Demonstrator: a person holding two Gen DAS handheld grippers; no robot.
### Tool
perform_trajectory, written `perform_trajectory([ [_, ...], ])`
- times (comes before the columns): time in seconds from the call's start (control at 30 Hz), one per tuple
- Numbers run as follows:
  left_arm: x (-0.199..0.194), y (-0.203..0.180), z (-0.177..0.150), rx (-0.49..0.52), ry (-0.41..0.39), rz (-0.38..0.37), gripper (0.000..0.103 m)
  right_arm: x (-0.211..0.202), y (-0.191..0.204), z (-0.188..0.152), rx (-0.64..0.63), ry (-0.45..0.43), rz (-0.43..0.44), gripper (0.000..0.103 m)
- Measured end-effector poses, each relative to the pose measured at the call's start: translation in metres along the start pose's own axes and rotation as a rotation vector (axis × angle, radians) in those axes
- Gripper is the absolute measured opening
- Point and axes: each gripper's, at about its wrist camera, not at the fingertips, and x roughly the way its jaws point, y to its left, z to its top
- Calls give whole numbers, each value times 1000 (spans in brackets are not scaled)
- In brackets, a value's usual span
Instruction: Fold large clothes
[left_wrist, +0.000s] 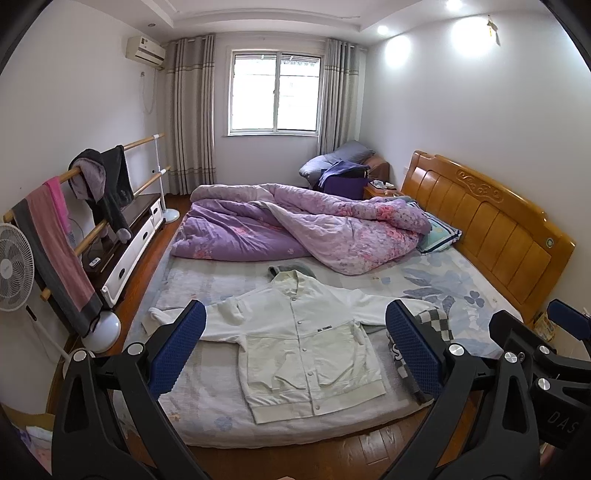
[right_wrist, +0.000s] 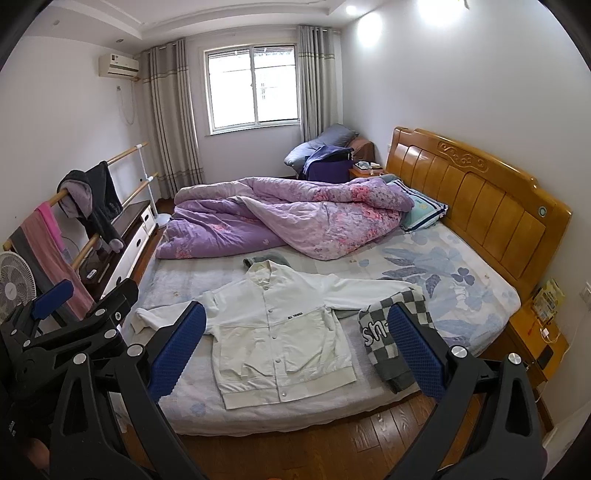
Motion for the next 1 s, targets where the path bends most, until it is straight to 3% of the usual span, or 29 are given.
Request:
perform_trajectory([
  [0.33,12,32,5,-34,21,17,98,24,30,4,-48,23,13,95],
  [0.57,43,45,12,-54,53,66,98,62,40,13,-78,59,52,95],
  [1.0,158,54,60,-139,109,227,98,200,45,72,-203,126,214,95],
])
